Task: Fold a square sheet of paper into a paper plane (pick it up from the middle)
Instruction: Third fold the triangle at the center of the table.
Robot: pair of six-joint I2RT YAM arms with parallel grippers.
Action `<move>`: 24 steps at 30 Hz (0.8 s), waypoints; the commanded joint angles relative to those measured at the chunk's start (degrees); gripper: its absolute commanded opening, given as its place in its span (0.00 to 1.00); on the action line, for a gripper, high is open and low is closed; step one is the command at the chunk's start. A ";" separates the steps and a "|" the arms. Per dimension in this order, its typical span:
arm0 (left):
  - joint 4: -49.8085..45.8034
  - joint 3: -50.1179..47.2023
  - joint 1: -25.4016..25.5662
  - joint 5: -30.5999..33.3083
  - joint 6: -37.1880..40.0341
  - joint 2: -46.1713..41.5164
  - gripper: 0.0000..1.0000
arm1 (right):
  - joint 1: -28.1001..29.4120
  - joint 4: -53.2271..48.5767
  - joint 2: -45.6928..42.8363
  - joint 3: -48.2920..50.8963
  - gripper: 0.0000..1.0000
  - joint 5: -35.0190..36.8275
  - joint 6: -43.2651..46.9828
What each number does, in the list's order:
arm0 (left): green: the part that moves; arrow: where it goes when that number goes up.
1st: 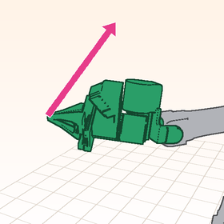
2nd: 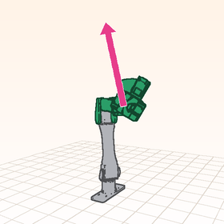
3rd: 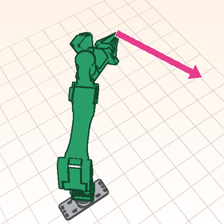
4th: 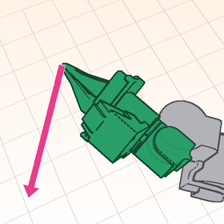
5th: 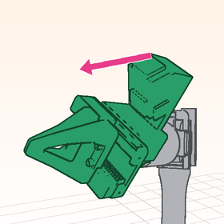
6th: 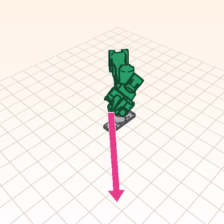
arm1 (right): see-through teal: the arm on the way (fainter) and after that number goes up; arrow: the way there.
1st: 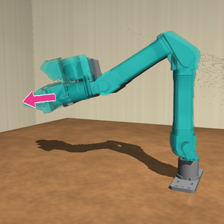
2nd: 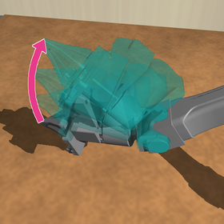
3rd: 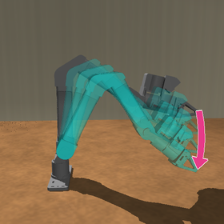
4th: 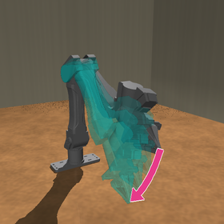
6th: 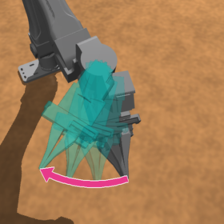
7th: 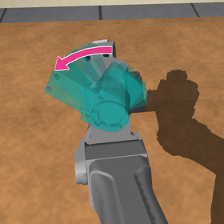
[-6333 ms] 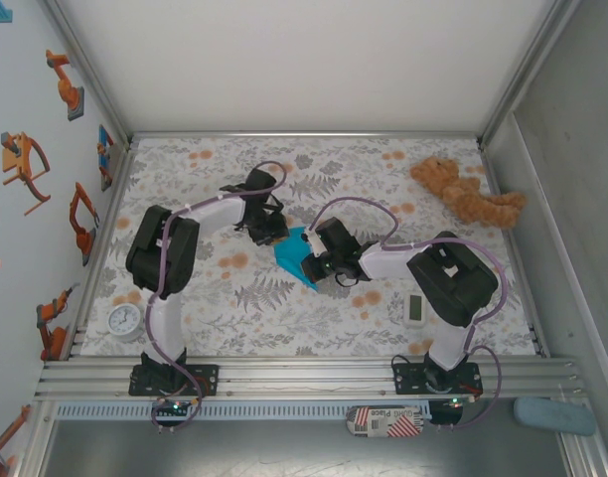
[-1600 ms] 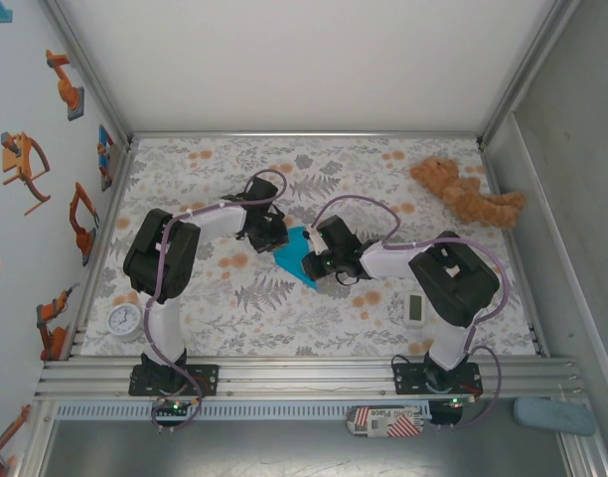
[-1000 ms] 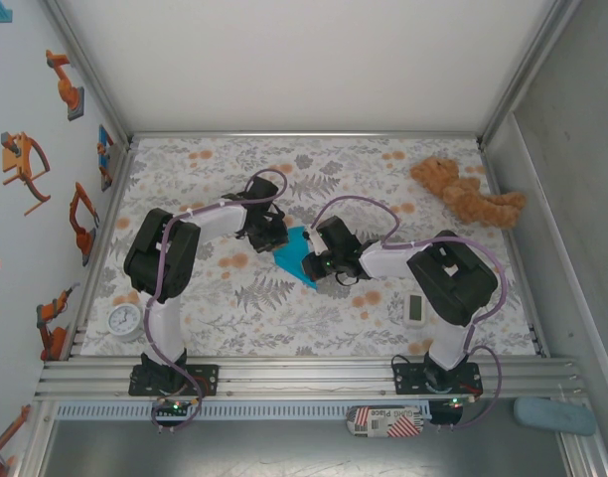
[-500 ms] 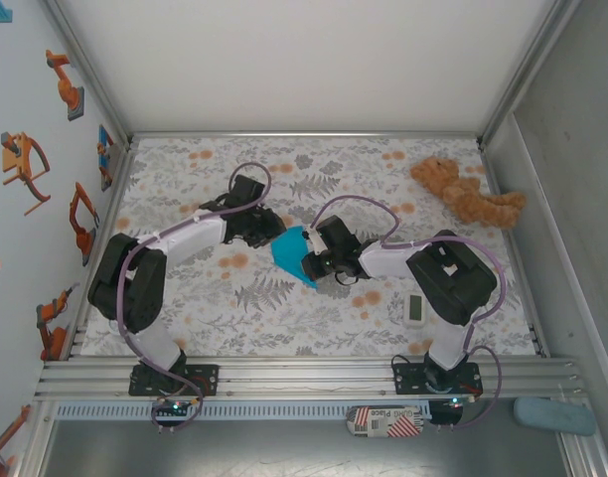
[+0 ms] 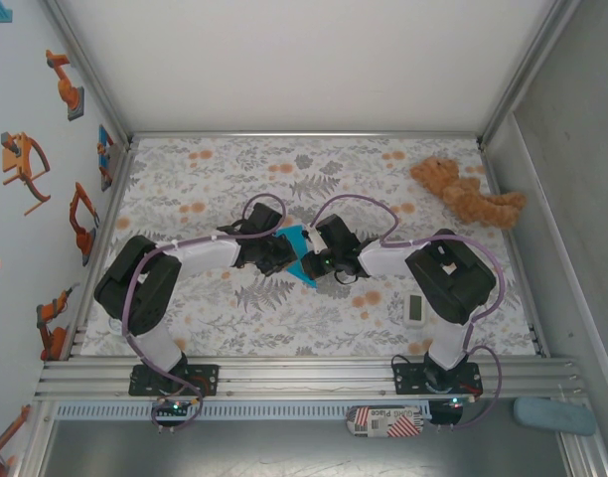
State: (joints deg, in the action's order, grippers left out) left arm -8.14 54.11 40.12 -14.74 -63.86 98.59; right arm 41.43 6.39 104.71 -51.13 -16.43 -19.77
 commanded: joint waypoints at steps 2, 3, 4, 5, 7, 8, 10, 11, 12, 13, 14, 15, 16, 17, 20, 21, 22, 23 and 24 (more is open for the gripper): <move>1.37 0.22 0.37 0.02 -1.36 1.63 0.12 | -0.40 -2.70 1.63 -0.67 0.00 0.34 -0.58; 1.51 0.35 0.39 -0.18 -1.28 1.92 0.11 | -0.38 -2.70 1.59 -0.69 0.00 0.34 -0.56; 1.64 0.46 0.35 -0.47 -1.19 2.18 0.11 | -0.35 -2.70 1.58 -0.69 0.00 0.34 -0.56; 1.63 0.55 0.34 -0.63 -1.10 2.46 0.11 | -0.39 -2.70 1.56 -0.63 0.00 0.34 -0.61; 1.58 0.48 0.38 -0.68 -1.06 2.85 0.10 | -0.38 -2.68 1.51 -0.63 0.00 0.43 -0.56; 1.63 0.38 0.33 -0.60 -0.93 2.99 0.10 | -0.38 -2.70 1.52 -0.58 0.00 0.43 -0.57; 1.46 0.29 0.33 -0.52 -0.84 3.35 0.10 | -0.38 -2.70 1.49 -0.63 0.00 0.43 -0.61; 1.32 0.27 0.38 -0.50 -0.84 3.66 0.10 | -0.41 -2.70 1.47 -0.63 0.00 0.43 -0.59; 1.31 0.15 0.38 -0.51 -0.83 3.77 0.10 | -0.34 -2.70 1.47 -0.59 0.00 0.43 -0.61; 1.21 0.10 0.31 -0.48 -0.83 3.89 0.10 | -0.43 -2.70 1.42 -0.63 0.00 0.43 -0.66; 1.05 -0.09 0.28 -0.30 -0.83 3.96 0.10 | -0.38 -2.70 1.47 -0.61 0.00 0.43 -0.67; 0.90 -0.14 0.28 -0.23 -0.84 3.98 0.10 | -0.38 -2.66 1.51 -0.63 0.00 0.43 -0.65; 0.79 -0.23 0.29 -0.12 -0.92 4.00 0.10 | -0.36 -2.70 1.48 -0.63 0.00 0.43 -0.64; 0.74 -0.39 0.27 0.04 -0.88 4.09 0.10 | -0.38 -2.66 1.52 -0.63 0.00 0.43 -0.63; 0.25 -0.58 0.24 0.29 -0.84 4.15 0.10 | -0.39 -2.70 1.53 -0.63 0.00 0.43 -0.64; 0.14 -0.58 0.25 0.38 -0.83 4.19 0.10 | -0.38 -2.70 1.60 -0.56 0.00 0.43 -0.67; 0.09 -0.70 0.26 0.41 -0.88 4.31 0.10 | -0.36 -2.70 1.63 -0.62 0.00 0.42 -0.64; -0.10 -0.70 0.22 0.38 -0.83 4.34 0.10 | -0.38 -2.70 1.64 -0.59 0.00 0.34 -0.69; -0.20 -0.78 0.23 0.41 -0.83 4.38 0.10 | -0.38 -2.69 1.64 -0.63 0.00 0.34 -0.68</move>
State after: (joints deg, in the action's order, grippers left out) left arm -6.87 54.08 40.16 -14.76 -64.25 102.04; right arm 41.43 6.39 104.73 -51.13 -16.45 -19.79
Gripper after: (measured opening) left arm 0.100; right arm 0.049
